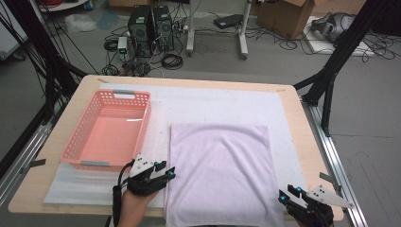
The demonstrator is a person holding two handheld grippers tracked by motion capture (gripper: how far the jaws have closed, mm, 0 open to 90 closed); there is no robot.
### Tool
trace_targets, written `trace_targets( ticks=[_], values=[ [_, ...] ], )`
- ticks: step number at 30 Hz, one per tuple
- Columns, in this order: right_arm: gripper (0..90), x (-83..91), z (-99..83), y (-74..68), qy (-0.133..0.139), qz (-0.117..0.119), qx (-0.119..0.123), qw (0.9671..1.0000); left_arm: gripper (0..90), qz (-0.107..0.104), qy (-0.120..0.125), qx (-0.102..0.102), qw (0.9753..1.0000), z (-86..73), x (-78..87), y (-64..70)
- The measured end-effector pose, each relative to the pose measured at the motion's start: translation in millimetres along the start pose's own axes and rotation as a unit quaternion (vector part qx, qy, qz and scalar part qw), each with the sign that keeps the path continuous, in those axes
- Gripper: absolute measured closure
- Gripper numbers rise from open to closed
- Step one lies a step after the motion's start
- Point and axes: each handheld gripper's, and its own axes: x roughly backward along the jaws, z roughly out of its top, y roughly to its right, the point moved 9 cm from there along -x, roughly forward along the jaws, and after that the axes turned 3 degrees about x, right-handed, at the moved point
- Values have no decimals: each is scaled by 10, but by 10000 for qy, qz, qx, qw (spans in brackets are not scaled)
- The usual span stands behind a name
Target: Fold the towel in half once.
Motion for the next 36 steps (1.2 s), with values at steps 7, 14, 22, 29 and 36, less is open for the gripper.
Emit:
trace_targets(
  ticks=[7,14,22,29,36],
  values=[
    [563,-247,121,168,-54,52,-29,10000,546,254,-158,248,9992,174,-360,-265],
    [562,-413,205,269,-95,95,-29,9999,573,428,-382,402,9975,203,-580,-411],
    [560,-467,230,217,-103,188,72,9997,794,844,-497,15,9952,227,-632,-454],
    [560,-445,217,235,-105,151,46,9998,800,1452,-378,407,9878,265,-577,-581],
    [543,-520,305,364,-82,83,-57,9999,548,1004,-273,547,9931,315,-675,-578]
  ],
)
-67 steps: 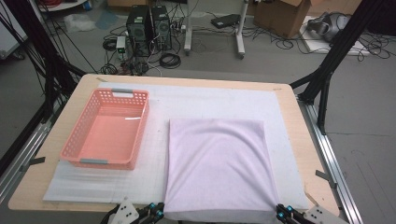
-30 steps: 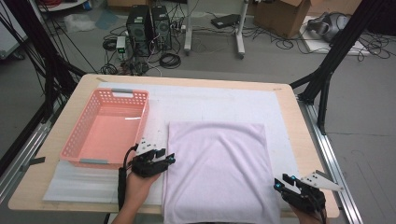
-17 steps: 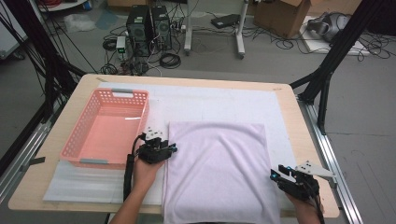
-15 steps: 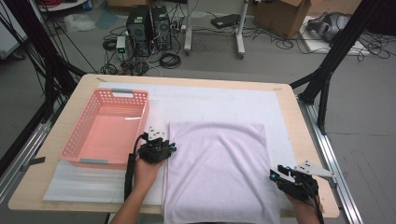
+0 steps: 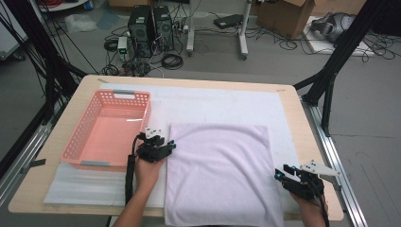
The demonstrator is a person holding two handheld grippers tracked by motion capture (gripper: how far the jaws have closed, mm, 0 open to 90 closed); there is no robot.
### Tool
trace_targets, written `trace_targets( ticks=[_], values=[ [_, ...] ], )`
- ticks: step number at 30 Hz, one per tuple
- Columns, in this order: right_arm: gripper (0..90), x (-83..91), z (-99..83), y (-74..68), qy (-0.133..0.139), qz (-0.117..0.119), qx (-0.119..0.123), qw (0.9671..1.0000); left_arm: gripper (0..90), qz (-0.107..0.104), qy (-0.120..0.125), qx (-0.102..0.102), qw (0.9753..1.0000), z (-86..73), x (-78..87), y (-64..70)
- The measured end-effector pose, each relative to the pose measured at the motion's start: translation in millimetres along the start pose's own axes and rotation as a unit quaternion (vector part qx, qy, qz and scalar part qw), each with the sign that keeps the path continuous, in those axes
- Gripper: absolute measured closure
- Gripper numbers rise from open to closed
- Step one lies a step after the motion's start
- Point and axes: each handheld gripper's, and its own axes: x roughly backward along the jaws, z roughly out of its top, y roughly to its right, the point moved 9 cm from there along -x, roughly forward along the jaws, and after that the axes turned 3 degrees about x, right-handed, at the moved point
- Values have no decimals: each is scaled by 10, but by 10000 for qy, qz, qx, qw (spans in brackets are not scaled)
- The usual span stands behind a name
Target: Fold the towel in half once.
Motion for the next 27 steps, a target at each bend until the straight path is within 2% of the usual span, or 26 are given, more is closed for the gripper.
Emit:
trace_targets(
  ticks=[2,5,9,13,17,18,21,22,24,25,27],
  values=[
    [544,-75,90,55,28,16,-64,10000,522,24,-91,51,9999,3,-49,-7],
    [554,-266,211,162,-60,-40,-26,10000,483,113,-162,-91,9998,72,-115,-36],
    [552,-565,383,337,-143,-132,-256,9995,471,69,-212,-156,9996,153,-240,-44],
    [540,-825,527,450,-317,-179,-390,9986,477,110,-183,-59,9998,239,-336,-86],
    [542,-1029,608,470,-530,-165,-321,9979,474,86,-102,-2,9999,289,-425,-74],
    [556,-1075,602,474,-648,-176,-284,9973,474,110,-111,-58,9999,291,-442,-63],
    [600,-1119,617,469,-779,-295,-180,9964,503,268,-130,-194,9994,292,-463,-45],
    [639,-1122,622,458,-821,-324,-120,9960,527,320,-125,-229,9991,291,-464,-46],
    [782,-1127,626,404,-860,-223,-26,9960,568,397,-138,-355,9985,287,-464,-43],
    [823,-1132,627,374,-879,-190,44,9959,594,359,-131,-386,9985,288,-465,-37],
    [838,-1135,630,349,-924,-272,113,9953,677,291,-135,-420,9986,286,-464,-25]
  ],
)
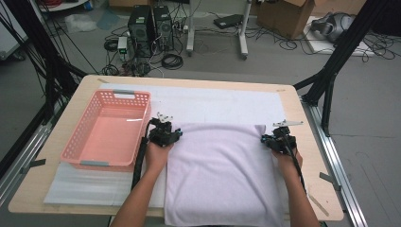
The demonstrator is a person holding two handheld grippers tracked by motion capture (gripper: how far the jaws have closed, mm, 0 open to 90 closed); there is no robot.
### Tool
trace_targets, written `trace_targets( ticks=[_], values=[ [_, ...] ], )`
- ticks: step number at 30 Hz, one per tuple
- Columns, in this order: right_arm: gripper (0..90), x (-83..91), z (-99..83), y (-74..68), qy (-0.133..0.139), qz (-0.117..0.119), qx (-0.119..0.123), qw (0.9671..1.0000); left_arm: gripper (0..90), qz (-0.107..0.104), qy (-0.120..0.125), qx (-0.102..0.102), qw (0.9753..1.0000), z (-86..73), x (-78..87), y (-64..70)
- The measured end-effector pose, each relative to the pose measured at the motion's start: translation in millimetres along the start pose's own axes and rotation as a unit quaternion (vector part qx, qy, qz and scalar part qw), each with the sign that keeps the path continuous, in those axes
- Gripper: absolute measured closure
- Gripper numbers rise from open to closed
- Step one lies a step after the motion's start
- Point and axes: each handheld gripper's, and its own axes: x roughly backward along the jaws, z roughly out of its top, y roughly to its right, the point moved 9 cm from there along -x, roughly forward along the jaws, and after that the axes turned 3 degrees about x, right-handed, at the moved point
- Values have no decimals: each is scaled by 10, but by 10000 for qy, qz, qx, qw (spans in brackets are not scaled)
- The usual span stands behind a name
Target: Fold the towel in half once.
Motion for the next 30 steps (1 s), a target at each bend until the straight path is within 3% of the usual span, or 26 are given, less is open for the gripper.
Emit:
trace_targets(
  ticks=[1,2,3,4,6,8,9,12,15,20,23,28,30],
  values=[
    [843,-1,1,1,-18,22,-59,10000,717,-99,12,-62,9999,-1,0,27],
    [850,-2,1,9,-6,73,-96,9999,825,-166,0,-241,9996,-5,0,64],
    [857,1,-2,11,4,120,-131,9998,844,-100,-1,-357,9993,-7,2,77],
    [861,2,-7,14,17,152,-181,9997,849,-107,9,-347,9993,-4,0,77],
    [866,3,-14,17,100,179,-255,9995,854,-264,-16,-57,9996,0,-1,48],
    [868,4,-22,29,192,235,-306,9991,858,-208,37,173,9996,29,-6,15],
    [870,5,-17,38,219,268,-296,9990,858,-163,88,178,9997,53,-6,12],
    [873,10,24,106,292,-10,2,9996,860,-60,368,136,9992,158,3,29],
    [874,4,122,173,405,-183,134,9989,860,-39,400,169,9990,272,-29,22],
    [873,4,372,289,593,-265,151,9978,859,-82,739,407,9964,508,-116,-45],
    [873,3,536,340,761,-293,139,9966,859,-140,792,677,9945,596,-173,-129],
    [873,-28,769,394,1004,-343,95,9943,859,-161,1057,647,9922,846,-143,-176],
    [872,-48,825,420,1119,-350,34,9931,859,-170,1280,682,9893,941,-121,-189]
  ],
)
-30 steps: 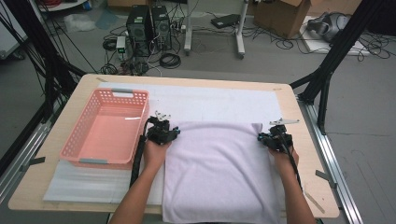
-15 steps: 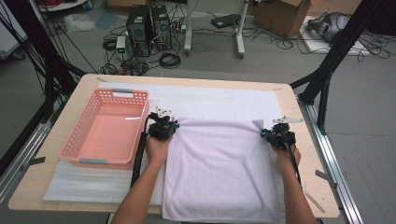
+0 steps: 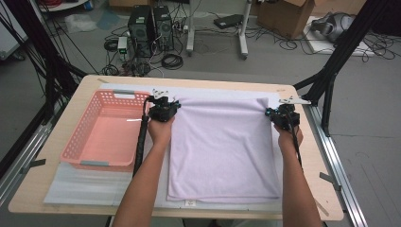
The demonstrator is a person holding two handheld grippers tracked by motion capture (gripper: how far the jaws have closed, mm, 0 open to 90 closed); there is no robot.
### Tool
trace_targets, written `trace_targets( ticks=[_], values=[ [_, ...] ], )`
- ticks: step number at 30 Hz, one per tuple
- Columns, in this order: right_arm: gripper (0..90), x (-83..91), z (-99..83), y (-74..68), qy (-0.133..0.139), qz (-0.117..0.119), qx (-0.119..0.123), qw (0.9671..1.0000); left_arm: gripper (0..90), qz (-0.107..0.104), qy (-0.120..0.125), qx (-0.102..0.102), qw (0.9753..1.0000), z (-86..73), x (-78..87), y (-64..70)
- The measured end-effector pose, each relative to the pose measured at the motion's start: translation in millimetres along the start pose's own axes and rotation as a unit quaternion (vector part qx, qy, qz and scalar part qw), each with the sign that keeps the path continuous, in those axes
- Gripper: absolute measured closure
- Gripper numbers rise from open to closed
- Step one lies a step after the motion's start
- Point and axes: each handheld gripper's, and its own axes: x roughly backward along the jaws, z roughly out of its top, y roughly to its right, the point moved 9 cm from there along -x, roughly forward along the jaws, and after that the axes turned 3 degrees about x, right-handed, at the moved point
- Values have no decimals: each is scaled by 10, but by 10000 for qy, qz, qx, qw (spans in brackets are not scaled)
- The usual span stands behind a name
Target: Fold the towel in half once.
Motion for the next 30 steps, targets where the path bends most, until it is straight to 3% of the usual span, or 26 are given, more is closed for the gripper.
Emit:
trace_targets(
  ticks=[1,3,4,6,7,10,14,18,20,25,27,29,30],
  values=[
    [871,-19,17,7,33,-10,-57,10000,858,-1,51,100,9999,16,-8,-9],
    [867,-50,49,11,136,-77,-87,9998,850,-36,-98,154,9998,-30,-39,-21],
    [850,-73,38,13,73,-156,9,9999,831,-75,-197,137,9997,-69,-56,-23],
    [716,-118,-18,21,-147,-269,70,9995,636,-161,-450,195,9987,-155,-78,-31],
    [696,-122,-42,27,-208,-256,32,9995,571,-199,-524,234,9982,-188,-79,-29],
    [647,-83,-62,2,-200,-50,-12,9998,498,-418,-674,209,9966,-244,-53,27],
    [614,-26,-134,-83,-304,80,312,9990,456,-617,-766,-78,9951,-266,5,183],
    [571,83,-227,-124,-277,214,136,9993,465,-866,-623,-113,9942,-289,124,311],
    [532,140,-296,-149,-451,296,103,9985,466,-932,-637,-222,9934,-336,196,357],
    [554,356,-371,-221,-297,359,112,9989,459,-1083,-571,-327,9919,-463,390,448],
    [576,461,-435,-265,-201,452,62,9988,460,-1106,-652,-436,9908,-549,475,487],
    [601,574,-535,-327,-171,549,143,9982,470,-1166,-567,-519,9902,-605,572,529],
    [612,626,-592,-351,-161,570,168,9981,496,-1244,-553,-612,9888,-635,620,550]
  ],
)
